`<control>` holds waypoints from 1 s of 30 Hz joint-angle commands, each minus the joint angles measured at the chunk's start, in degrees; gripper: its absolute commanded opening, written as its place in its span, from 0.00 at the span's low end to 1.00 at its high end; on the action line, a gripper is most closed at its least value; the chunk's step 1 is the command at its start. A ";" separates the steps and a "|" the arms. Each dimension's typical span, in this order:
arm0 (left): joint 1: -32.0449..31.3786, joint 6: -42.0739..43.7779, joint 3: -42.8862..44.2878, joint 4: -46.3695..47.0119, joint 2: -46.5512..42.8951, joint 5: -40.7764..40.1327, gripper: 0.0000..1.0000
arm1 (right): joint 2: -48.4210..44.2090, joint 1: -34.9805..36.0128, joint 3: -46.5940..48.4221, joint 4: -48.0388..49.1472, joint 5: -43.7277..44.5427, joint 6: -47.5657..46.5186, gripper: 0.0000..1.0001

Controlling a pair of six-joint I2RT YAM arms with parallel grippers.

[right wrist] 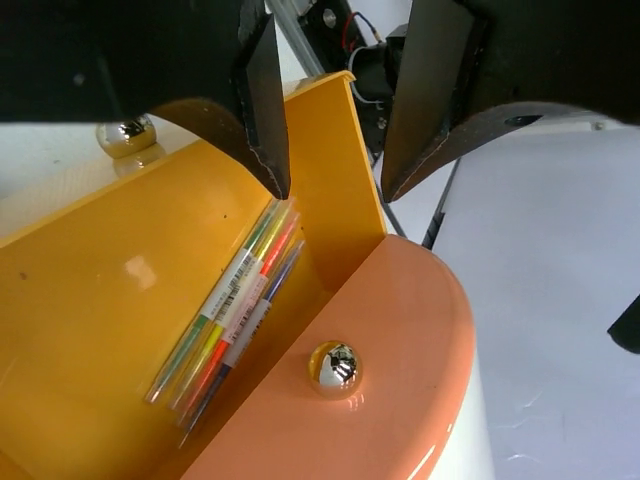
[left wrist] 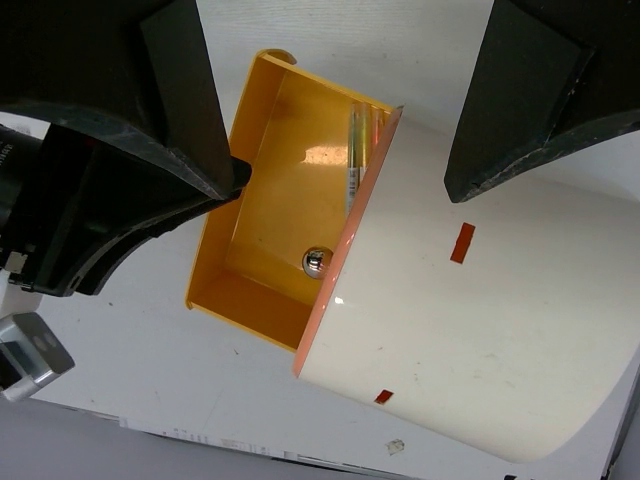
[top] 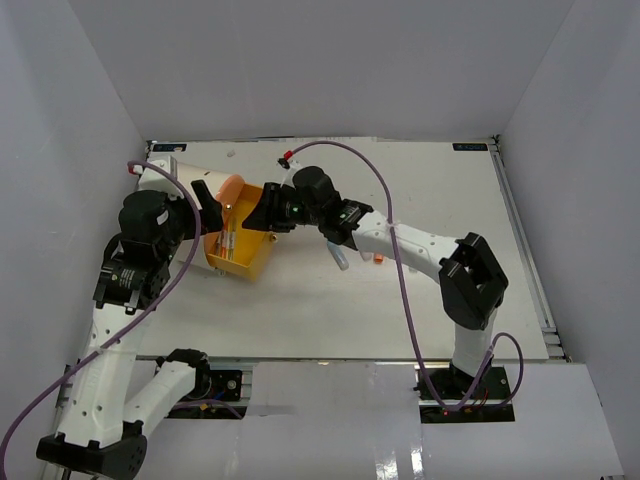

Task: Sort the stationery into containers
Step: Place the pen in the drawer, then close the drawer in the storage box.

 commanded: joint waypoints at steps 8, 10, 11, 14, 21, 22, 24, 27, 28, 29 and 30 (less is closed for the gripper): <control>-0.27 -1.30 6.64 0.20 6.96 -2.75 0.98 | -11.25 -4.85 -4.73 -8.02 1.55 -33.35 0.46; -0.18 -1.30 7.43 0.81 9.51 -3.37 0.98 | -11.97 -5.90 -7.01 -9.78 1.63 -37.24 0.46; -0.18 -1.12 8.05 1.07 10.30 -3.54 0.98 | -12.49 -6.08 -7.80 -10.14 1.55 -41.18 0.46; -0.27 -0.95 8.49 2.66 13.29 -4.07 0.98 | -12.15 -6.17 -10.18 -10.40 0.94 -46.11 0.46; -0.18 -0.86 7.79 4.76 17.86 -4.42 0.98 | -8.37 -6.08 -11.41 -9.09 -3.99 -47.98 0.46; -0.18 -0.77 7.53 5.03 18.12 -4.34 0.98 | -7.84 -5.99 -11.33 -8.91 -4.34 -48.07 0.46; -0.18 -0.77 7.09 5.29 18.30 -3.90 0.98 | -6.17 -6.08 -10.89 -8.47 -5.75 -47.89 0.46; -0.18 -0.68 5.86 5.91 18.13 -3.11 0.98 | -4.06 -5.99 -9.31 -8.03 -7.42 -47.63 0.46; -0.18 -0.77 5.25 6.08 18.04 -2.93 0.98 | -3.10 -5.91 -8.96 -7.86 -7.77 -47.46 0.46; -0.18 -0.86 4.89 6.17 17.87 -2.76 0.98 | -2.66 -5.82 -8.17 -7.68 -8.38 -47.37 0.46; -0.18 -0.86 4.63 6.35 17.69 -2.67 0.98 | -2.22 -5.73 -7.73 -7.50 -8.56 -47.37 0.46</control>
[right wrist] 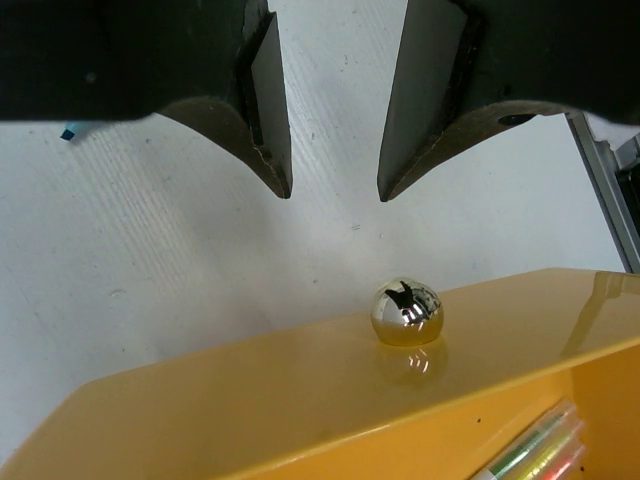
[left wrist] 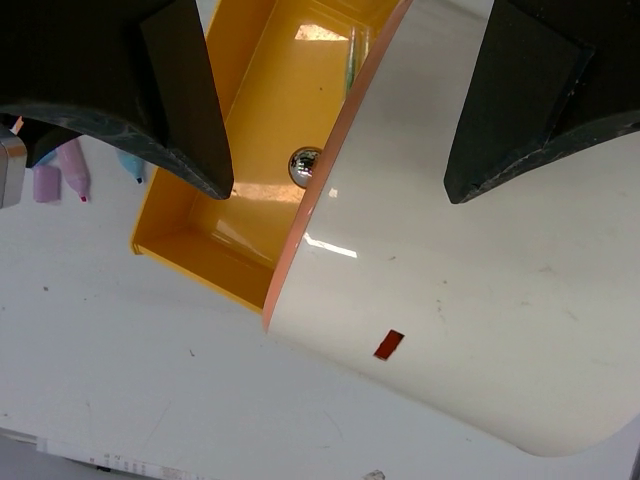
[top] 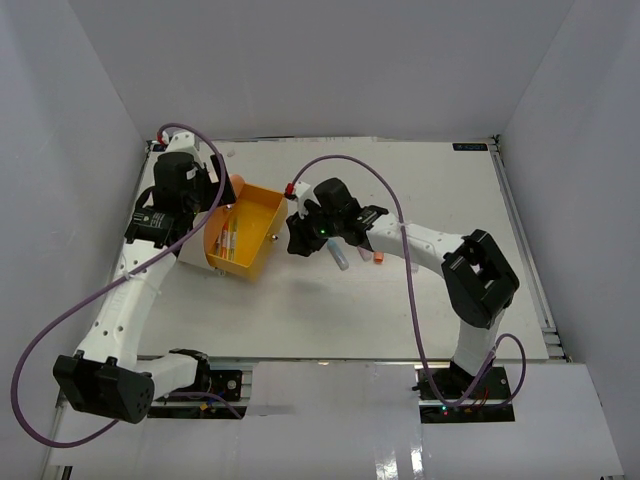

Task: Sort the stationery into containers
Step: Close the drawer in the storage box.

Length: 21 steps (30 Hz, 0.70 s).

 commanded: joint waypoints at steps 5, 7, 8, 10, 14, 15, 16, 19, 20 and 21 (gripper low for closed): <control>-0.18 -0.66 -2.99 1.50 -1.94 1.71 0.98 | 4.22 1.00 5.93 3.95 -4.72 0.11 0.46; -0.18 -0.75 -3.43 1.59 -2.20 1.97 0.98 | 5.36 1.18 7.15 4.66 -5.25 0.55 0.46; -0.18 -0.93 -3.87 1.59 -2.29 2.15 0.98 | 5.81 1.27 7.59 4.75 -5.51 0.90 0.46; -0.10 -1.02 -4.22 1.67 -2.56 2.24 0.98 | 6.86 1.36 9.09 5.19 -5.87 1.25 0.46; -0.18 -1.37 -5.36 1.76 -2.99 3.02 0.98 | 8.53 1.44 11.02 7.82 -7.44 2.31 0.45; -0.18 -1.37 -5.80 1.76 -3.08 3.20 0.98 | 8.88 1.53 11.55 8.09 -7.80 2.66 0.46; -0.18 -1.37 -6.06 1.76 -3.26 3.29 0.98 | 9.58 1.53 12.42 8.35 -8.06 3.01 0.45; -0.18 -1.54 -6.86 1.85 -3.61 3.55 0.98 | 10.73 1.71 14.01 9.75 -9.29 3.89 0.45; -0.10 -1.54 -7.03 1.76 -3.70 3.82 0.98 | 11.08 1.80 14.28 10.63 -9.56 4.15 0.45; -0.10 -1.63 -7.30 1.85 -3.87 3.99 0.98 | 11.26 1.80 14.54 11.16 -9.73 4.85 0.45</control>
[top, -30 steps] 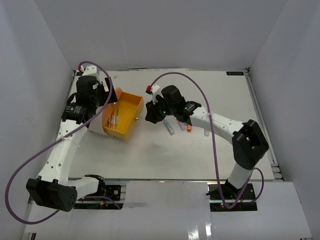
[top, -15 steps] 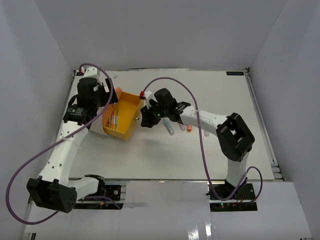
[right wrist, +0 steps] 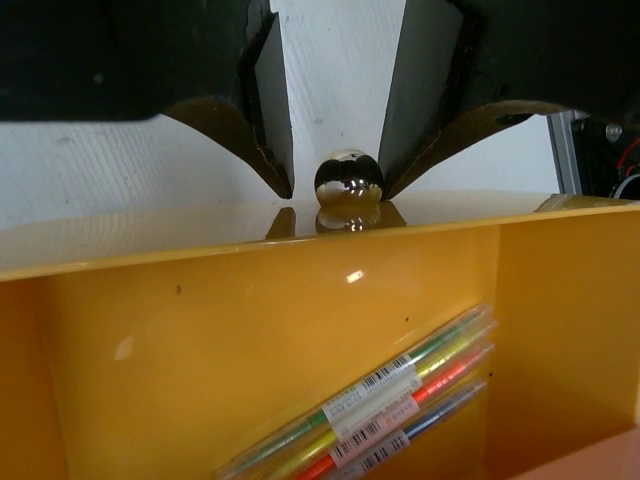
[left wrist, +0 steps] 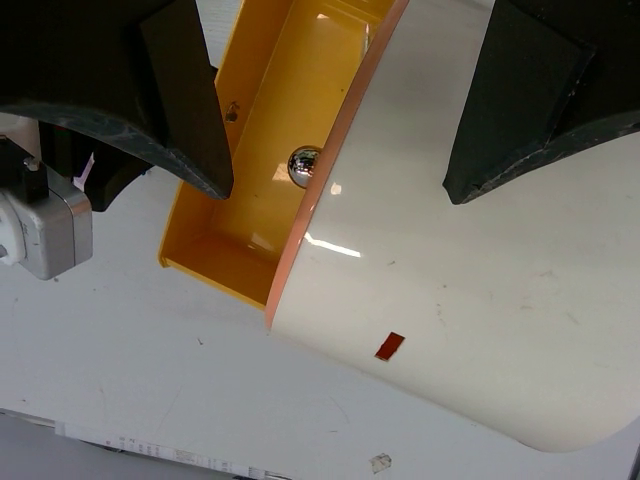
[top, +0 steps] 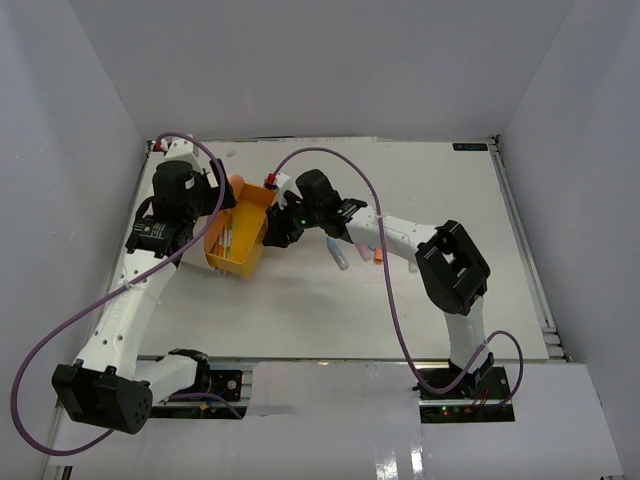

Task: Sort the stationery into containers
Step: Close the drawer in the storage box.

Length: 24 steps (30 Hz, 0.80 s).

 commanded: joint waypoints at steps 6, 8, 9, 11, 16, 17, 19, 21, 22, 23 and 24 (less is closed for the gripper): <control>-0.21 -1.96 -2.84 -2.78 -1.65 3.76 0.98 | 3.51 0.86 5.50 9.91 -3.97 3.86 0.45; -0.21 -1.87 -3.11 -2.87 -1.82 3.85 0.98 | 4.30 0.95 6.12 10.97 -4.76 4.91 0.46; -0.21 -2.05 -3.19 -2.78 -1.91 4.02 0.98 | 4.74 1.03 6.21 11.67 -5.03 5.27 0.46; -0.21 -2.14 -3.55 -2.69 -2.18 4.28 0.98 | 5.27 1.12 6.21 13.95 -5.64 6.50 0.46; -0.21 -2.31 -3.90 -2.34 -2.27 4.90 0.98 | 6.77 1.12 6.82 18.69 -6.34 9.04 0.46; -0.21 -2.31 -3.99 -2.34 -2.35 4.90 0.98 | 7.29 1.04 6.91 19.49 -6.52 10.01 0.46; -0.20 -2.23 -4.07 -2.26 -2.35 5.16 0.98 | 7.82 1.12 7.35 21.25 -7.49 10.89 0.47; -0.12 -2.23 -4.16 -2.08 -2.53 5.16 0.98 | 8.87 1.12 8.31 22.13 -8.19 11.24 0.47; -0.20 -2.23 -4.16 -2.08 -2.53 5.25 0.98 | 9.23 1.21 8.58 22.14 -8.54 11.59 0.47; -0.21 -2.31 -4.34 -2.08 -2.53 5.25 0.98 | 9.84 1.12 8.67 23.01 -8.72 12.21 0.48; -0.21 -2.31 -4.34 -1.99 -2.70 5.34 0.98 | 10.11 1.12 9.02 23.54 -9.15 12.56 0.48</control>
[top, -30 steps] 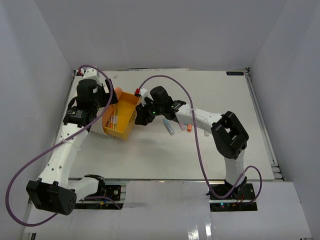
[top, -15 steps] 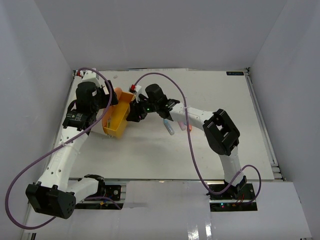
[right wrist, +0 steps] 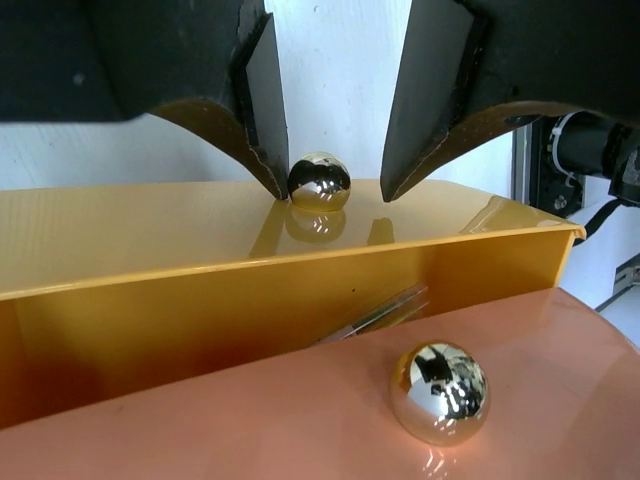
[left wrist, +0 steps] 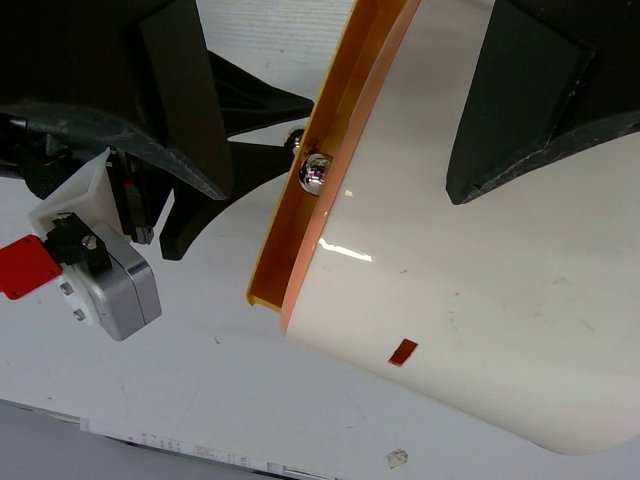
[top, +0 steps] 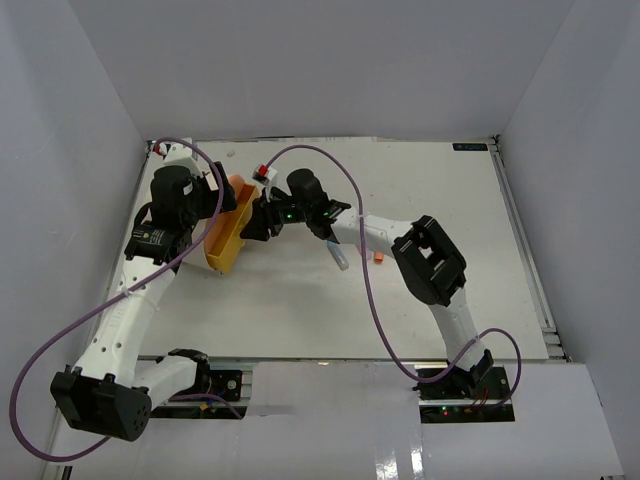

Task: Sort the stationery into containers
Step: Close the drawer in the storage box.

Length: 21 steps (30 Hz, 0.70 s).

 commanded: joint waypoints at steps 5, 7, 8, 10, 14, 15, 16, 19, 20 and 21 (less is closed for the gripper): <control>-0.25 -1.85 -1.98 -4.07 -0.72 3.70 0.98 | 2.79 0.47 3.56 10.37 -3.22 4.55 0.50; -0.25 -1.77 -1.98 -3.98 -0.80 3.70 0.98 | 3.15 0.47 3.64 11.61 -3.31 5.87 0.51; -0.25 -1.68 -2.07 -3.89 -0.89 3.70 0.98 | 3.41 0.47 3.73 12.22 -3.31 6.31 0.52; -0.16 -1.68 -2.07 -3.81 -1.07 3.79 0.98 | 3.76 0.55 4.26 13.72 -3.31 7.63 0.53; -0.16 -1.77 -2.42 -3.54 -1.33 4.05 0.98 | 5.17 0.64 6.02 15.13 -3.57 9.48 0.59; -0.25 -1.77 -2.51 -3.45 -1.33 4.23 0.98 | 5.43 0.64 6.37 15.39 -3.74 9.91 0.61; -0.25 -1.68 -2.51 -3.45 -1.33 4.14 0.98 | 5.61 0.56 6.63 15.57 -3.83 10.35 0.63; -0.16 -1.77 -2.59 -3.37 -1.51 4.14 0.98 | 6.31 0.56 7.42 16.00 -3.92 10.97 0.68; -0.25 -1.68 -2.59 -3.36 -1.60 4.14 0.98 | 6.49 0.56 7.42 16.10 -3.92 11.32 0.68; -0.25 -1.77 -2.59 -3.36 -1.68 4.23 0.98 | 6.57 0.64 7.51 16.18 -4.01 11.41 0.68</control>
